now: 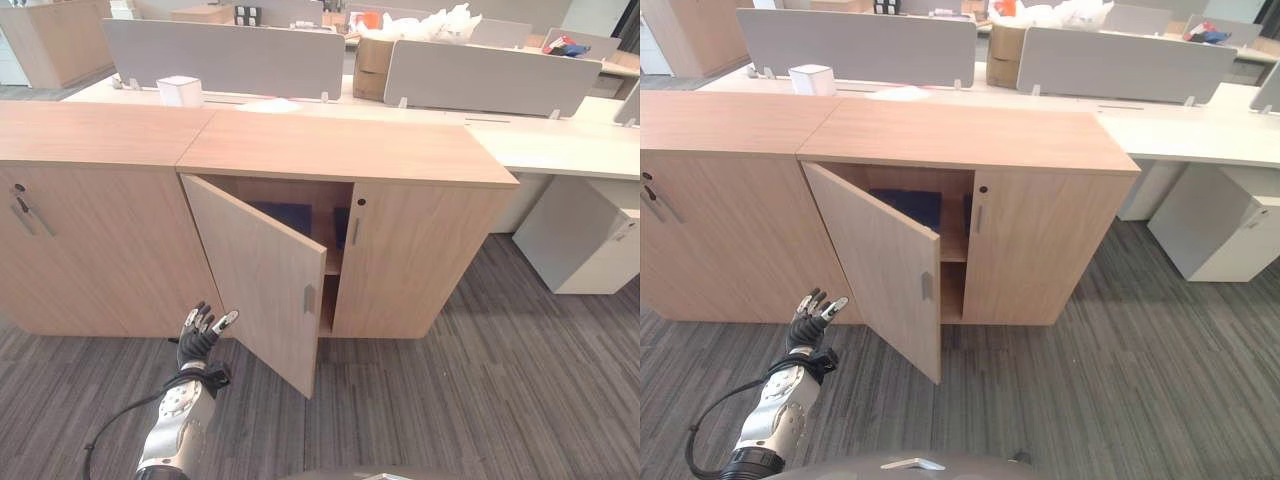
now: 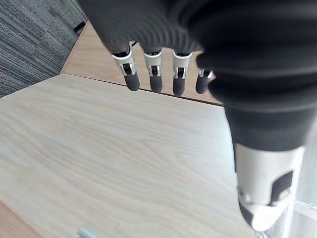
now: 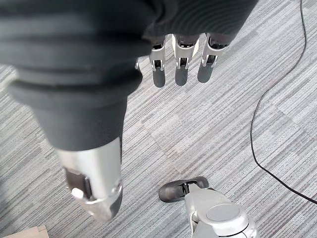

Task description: Put the empty folder in the office cabinet

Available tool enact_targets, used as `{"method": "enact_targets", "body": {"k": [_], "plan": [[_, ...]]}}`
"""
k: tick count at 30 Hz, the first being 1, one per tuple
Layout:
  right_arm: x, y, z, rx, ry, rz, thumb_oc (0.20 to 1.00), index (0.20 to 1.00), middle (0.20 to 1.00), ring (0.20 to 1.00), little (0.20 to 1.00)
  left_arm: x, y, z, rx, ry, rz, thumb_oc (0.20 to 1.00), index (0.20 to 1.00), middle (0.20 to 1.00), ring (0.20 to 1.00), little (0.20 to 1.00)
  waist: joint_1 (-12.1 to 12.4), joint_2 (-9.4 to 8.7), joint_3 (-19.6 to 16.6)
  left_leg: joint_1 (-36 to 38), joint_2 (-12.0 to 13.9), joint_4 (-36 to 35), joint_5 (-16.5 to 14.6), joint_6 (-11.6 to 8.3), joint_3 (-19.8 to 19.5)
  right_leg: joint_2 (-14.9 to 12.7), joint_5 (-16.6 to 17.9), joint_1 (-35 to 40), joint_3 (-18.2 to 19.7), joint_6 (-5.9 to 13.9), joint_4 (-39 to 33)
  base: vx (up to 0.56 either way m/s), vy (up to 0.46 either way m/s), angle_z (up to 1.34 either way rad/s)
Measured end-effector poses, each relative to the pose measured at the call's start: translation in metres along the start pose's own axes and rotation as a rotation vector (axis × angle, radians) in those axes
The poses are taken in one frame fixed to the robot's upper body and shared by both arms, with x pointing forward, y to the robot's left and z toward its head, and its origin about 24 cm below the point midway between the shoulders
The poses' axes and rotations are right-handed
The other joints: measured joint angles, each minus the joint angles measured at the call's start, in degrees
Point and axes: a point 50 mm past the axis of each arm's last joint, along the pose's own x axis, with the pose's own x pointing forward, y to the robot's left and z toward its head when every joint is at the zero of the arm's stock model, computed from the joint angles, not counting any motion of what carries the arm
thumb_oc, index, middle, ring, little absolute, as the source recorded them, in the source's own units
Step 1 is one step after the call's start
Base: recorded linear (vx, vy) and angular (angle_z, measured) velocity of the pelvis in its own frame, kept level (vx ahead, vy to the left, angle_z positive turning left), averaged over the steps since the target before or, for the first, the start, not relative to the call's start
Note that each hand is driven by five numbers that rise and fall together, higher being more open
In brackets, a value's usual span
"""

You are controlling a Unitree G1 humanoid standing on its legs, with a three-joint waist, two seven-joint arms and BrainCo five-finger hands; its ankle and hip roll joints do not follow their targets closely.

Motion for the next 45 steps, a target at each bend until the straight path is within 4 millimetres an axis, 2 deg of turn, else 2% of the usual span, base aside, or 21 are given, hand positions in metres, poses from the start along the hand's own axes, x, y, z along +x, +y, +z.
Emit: {"method": "enact_targets", "body": {"k": [8, 9, 10, 11, 12, 13, 14, 17, 19, 20, 21, 22, 28, 33, 37, 45], "plan": [[0.0, 0.007, 0.007, 0.004, -0.008, 0.018, 1.0, 1.0, 1.0, 1.0, 1.0, -0.007, 0.006, -0.02, -0.09, 0.088, -0.012, 1.0, 1.0, 1.0, 1.0, 1.0, 0.08, 0.42, -0.08, 0.01, -0.32, -0.22, 0.04, 0.08, -0.22, -0.43, -0.01, 0.12, -0.17, 0.04, 0.01, -0.01, 0.003, 0.01], [0.0, 0.008, 0.008, 0.006, -0.008, 0.02, 1.0, 1.0, 1.0, 1.0, 1.0, -0.01, 0.009, -0.028, -0.109, 0.121, -0.01, 1.0, 1.0, 1.0, 1.0, 1.0, 0.22, 1.05, -0.13, -0.03, -0.38, -0.19, 0.05, 0.1, -0.24, -0.5, -0.01, 0.12, -0.17, 0.05, 0.04, 0.0, 0.0, 0.0], [0.0, 0.009, 0.008, 0.015, -0.009, 0.023, 1.0, 1.0, 1.0, 1.0, 1.0, -0.014, 0.009, -0.04, -0.118, 0.177, -0.013, 1.0, 1.0, 1.0, 1.0, 1.0, 0.12, 0.94, -0.38, 0.04, -0.47, -0.13, 0.01, 0.17, -0.28, -0.61, 0.05, 0.07, -0.2, 0.14, 0.0, -0.03, 0.022, 0.01], [0.0, 0.011, 0.009, 0.015, -0.012, 0.027, 1.0, 1.0, 1.0, 1.0, 1.0, -0.021, 0.011, -0.058, -0.122, 0.255, -0.01, 1.0, 1.0, 1.0, 1.0, 1.0, 0.27, 1.5, -0.26, 0.02, -0.69, -0.2, 0.01, 0.21, -0.33, -0.85, 0.14, 0.14, -0.25, 0.28, -0.01, -0.04, 0.022, 0.02], [0.0, 0.011, 0.01, 0.015, -0.014, 0.029, 1.0, 1.0, 1.0, 1.0, 1.0, -0.026, 0.012, -0.066, -0.118, 0.296, -0.009, 1.0, 1.0, 1.0, 1.0, 1.0, 0.25, 1.49, -0.39, 0.02, -0.8, -0.23, 0.03, 0.24, -0.36, -1.0, 0.17, 0.17, -0.26, 0.34, -0.01, -0.05, 0.018, 0.03], [0.0, 0.013, 0.013, 0.023, -0.021, 0.031, 1.0, 1.0, 1.0, 1.0, 1.0, -0.037, 0.018, -0.086, -0.104, 0.39, 0.004, 1.0, 1.0, 1.0, 1.0, 1.0, 0.15, 1.87, -0.28, -0.03, -1.06, -0.22, 0.05, 0.43, -0.5, -1.39, 0.29, 0.08, -0.31, 0.53, -0.02, -0.03, 0.013, 0.04], [0.0, 0.012, 0.012, 0.029, -0.02, 0.029, 1.0, 1.0, 1.0, 1.0, 1.0, -0.041, 0.021, -0.094, -0.092, 0.436, 0.015, 1.0, 1.0, 1.0, 1.0, 1.0, 0.2, 1.91, -0.11, -0.08, -1.19, -0.26, -0.02, 0.55, -0.6, -1.58, 0.32, 0.07, -0.34, 0.59, -0.03, -0.03, 0.012, 0.05], [0.0, 0.012, 0.013, 0.031, -0.021, 0.008, 1.0, 1.0, 1.0, 1.0, 1.0, -0.064, 0.041, -0.127, -0.004, 0.617, 0.091, 1.0, 1.0, 1.0, 1.0, 1.0, 0.81, 2.34, -0.09, -0.05, -1.54, -0.53, -0.1, 0.81, -0.86, -1.96, 0.39, 0.28, -0.64, 0.69, -0.06, -0.02, 0.009, 0.05], [0.001, 0.013, 0.013, 0.031, -0.023, -0.007, 1.0, 1.0, 1.0, 1.0, 1.0, -0.087, 0.055, -0.145, 0.068, 0.741, 0.142, 1.0, 1.0, 1.0, 1.0, 1.0, 1.17, 2.45, 0.02, -0.34, -1.75, -0.54, -0.09, 1.18, -1.34, -2.29, 0.38, 0.32, -1.08, 0.71, -0.04, -0.03, 0.011, 0.13], [0.001, 0.013, 0.013, 0.03, -0.024, -0.012, 1.0, 1.0, 1.0, 1.0, 1.0, -0.092, 0.057, -0.149, 0.096, 0.769, 0.145, 1.0, 1.0, 1.0, 1.0, 1.0, 1.3, 2.43, -0.01, -0.56, -1.88, -0.53, 0.02, 1.33, -1.72, -2.44, 0.38, 0.36, -1.34, 0.71, -0.02, -0.03, 0.01, 0.17], [0.001, 0.017, 0.015, 0.024, -0.029, -0.012, 1.0, 1.0, 1.0, 1.0, 1.0, -0.099, 0.062, -0.157, 0.15, 0.828, 0.149, 1.0, 1.0, 1.0, 1.0, 1.0, 1.34, 2.46, -0.03, -0.62, -1.97, -0.53, 0.12, 1.41, -1.9, -2.56, 0.41, 0.42, -1.51, 0.75, -0.02, -0.02, 0.008, 0.11], [0.001, 0.026, 0.018, 0.014, -0.042, 0.004, 1.0, 1.0, 1.0, 1.0, 1.0, -0.118, 0.07, -0.169, 0.222, 0.94, 0.167, 1.0, 1.0, 1.0, 1.0, 1.0, 1.21, 2.39, -0.11, -0.55, -1.95, -0.53, 0.13, 1.41, -1.94, -2.57, 0.41, 0.53, -1.53, 0.75, -0.06, -0.03, 0.006, 0.05], [0.003, 0.046, 0.013, -0.045, -0.052, 0.025, 1.0, 1.0, 1.0, 1.0, 1.0, -0.153, 0.083, -0.184, 0.514, 1.119, 0.149, 1.0, 1.0, 1.0, 1.0, 1.0, 1.37, 2.23, -0.3, -1.27, -2.35, -0.53, 0.33, 1.76, -3.08, -3.31, 0.32, 0.6, -2.86, 0.9, 0.11, -0.02, -0.003, 0.1], [0.005, 0.061, 0.001, -0.127, -0.032, 0.04, 1.0, 1.0, 1.0, 1.0, 1.0, -0.176, 0.087, -0.192, 0.526, 1.199, 0.21, 1.0, 1.0, 1.0, 1.0, 1.0, 1.38, 2.47, -1.19, -1.28, -2.45, -0.53, 0.33, 1.74, -3.36, -3.52, 0.19, 0.81, -3.22, 1.09, 0.14, -0.01, -0.004, 0.03], [0.005, 0.065, 0.0, -0.169, -0.036, 0.046, 1.0, 1.0, 1.0, 1.0, 1.0, -0.178, 0.079, -0.196, 0.509, 1.204, 0.198, 1.0, 1.0, 1.0, 1.0, 1.0, 1.41, 2.62, -1.71, -1.47, -2.5, -0.52, 0.33, 1.74, -3.55, -3.59, 0.12, 0.82, -3.47, 1.17, 0.12, -0.01, -0.002, 0.02], [0.005, 0.063, 0.0, -0.185, -0.052, 0.043, 1.0, 1.0, 1.0, 1.0, 1.0, -0.177, 0.078, -0.197, 0.511, 1.2, 0.195, 1.0, 1.0, 1.0, 1.0, 1.0, 1.14, 2.92, -1.73, -1.62, -2.49, -0.53, 0.34, 1.74, -3.77, -3.65, 0.1, 0.86, -3.74, 1.18, 0.12, 0.0, -0.001, 0.01]]}}
